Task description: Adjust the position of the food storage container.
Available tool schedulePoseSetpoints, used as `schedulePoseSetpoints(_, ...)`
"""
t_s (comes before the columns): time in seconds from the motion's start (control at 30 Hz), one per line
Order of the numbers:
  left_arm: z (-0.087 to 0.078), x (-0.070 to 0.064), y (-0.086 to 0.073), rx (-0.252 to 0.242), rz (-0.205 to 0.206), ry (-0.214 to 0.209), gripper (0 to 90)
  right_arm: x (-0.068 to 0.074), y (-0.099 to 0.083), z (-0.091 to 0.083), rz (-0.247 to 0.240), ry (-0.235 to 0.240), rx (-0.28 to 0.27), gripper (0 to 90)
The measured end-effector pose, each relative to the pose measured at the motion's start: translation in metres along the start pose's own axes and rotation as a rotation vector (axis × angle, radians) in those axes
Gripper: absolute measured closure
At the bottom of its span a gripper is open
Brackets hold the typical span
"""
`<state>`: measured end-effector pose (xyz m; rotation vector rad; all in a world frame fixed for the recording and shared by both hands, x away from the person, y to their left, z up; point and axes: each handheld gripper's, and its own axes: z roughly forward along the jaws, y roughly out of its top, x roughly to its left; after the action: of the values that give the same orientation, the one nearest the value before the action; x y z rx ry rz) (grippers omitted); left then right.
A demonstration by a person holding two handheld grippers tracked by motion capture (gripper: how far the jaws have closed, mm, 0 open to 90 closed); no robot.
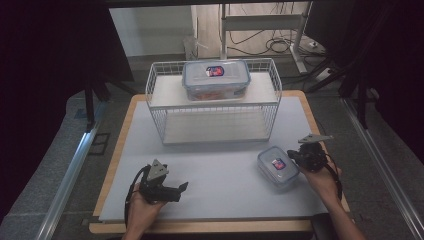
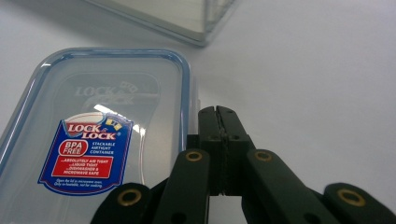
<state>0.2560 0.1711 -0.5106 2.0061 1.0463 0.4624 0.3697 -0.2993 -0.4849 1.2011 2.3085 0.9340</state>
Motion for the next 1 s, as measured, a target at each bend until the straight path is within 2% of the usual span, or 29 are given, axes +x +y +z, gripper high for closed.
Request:
schedulePoseSetpoints(0.07,0.001,0.000,0.000,0.001,0.000,-0.002,4.1,0.002,0.001,0.001,-0.003,0.007,-0.001,89.8)
schedulePoseSetpoints(0.13,0.002,-0.001,0.000,0.004,0.001,-0.005,4.1,0.014,0.006,0.007,-0.032,0.032,0.005,89.9)
schedulePoseSetpoints(0.2,0.002,-0.001,0.000,0.005,0.002,-0.006,4.2,0.016,0.007,0.008,-0.038,0.038,0.005,89.9)
schedulePoseSetpoints(0.27,0.003,-0.002,0.001,0.006,0.002,-0.008,4.2,0.030,0.012,0.013,-0.072,0.056,0.005,89.9)
schedulePoseSetpoints(0.33,0.003,-0.002,0.001,0.007,0.004,-0.008,4.2,0.033,0.013,0.015,-0.080,0.060,0.005,89.9)
schedulePoseSetpoints(0.4,0.003,-0.002,0.001,0.009,0.007,-0.009,4.2,0.045,0.017,0.019,-0.108,0.076,0.004,89.9)
schedulePoseSetpoints(0.57,0.003,-0.003,0.001,0.008,0.007,-0.012,4.3,0.063,0.022,0.027,-0.132,0.104,-0.002,89.8)
schedulePoseSetpoints(0.7,0.003,-0.002,0.001,0.007,0.005,-0.009,4.3,0.065,0.023,0.027,-0.154,0.118,-0.003,89.7)
schedulePoseSetpoints(0.73,0.002,-0.002,0.000,0.007,0.007,-0.008,4.3,0.062,0.022,0.026,-0.144,0.128,-0.001,89.7)
schedulePoseSetpoints(0.8,0.001,-0.001,0.000,0.000,0.000,-0.007,4.4,0.052,0.016,0.016,-0.117,0.114,-0.005,89.6)
schedulePoseSetpoints(0.83,0.000,0.000,0.000,-0.003,-0.002,-0.006,4.4,0.052,0.016,0.016,-0.117,0.114,-0.005,89.6)
schedulePoseSetpoints(0.87,0.001,0.001,0.000,-0.005,-0.014,-0.011,4.4,0.045,0.008,0.007,-0.076,0.119,-0.016,89.6)
schedulePoseSetpoints(0.97,0.001,0.001,0.000,-0.007,-0.019,-0.017,4.5,0.040,-0.001,-0.002,-0.059,0.117,-0.019,89.5)
schedulePoseSetpoints(1.0,0.001,0.000,0.000,-0.006,-0.014,-0.015,4.5,0.037,-0.010,-0.009,-0.034,0.120,-0.011,89.5)
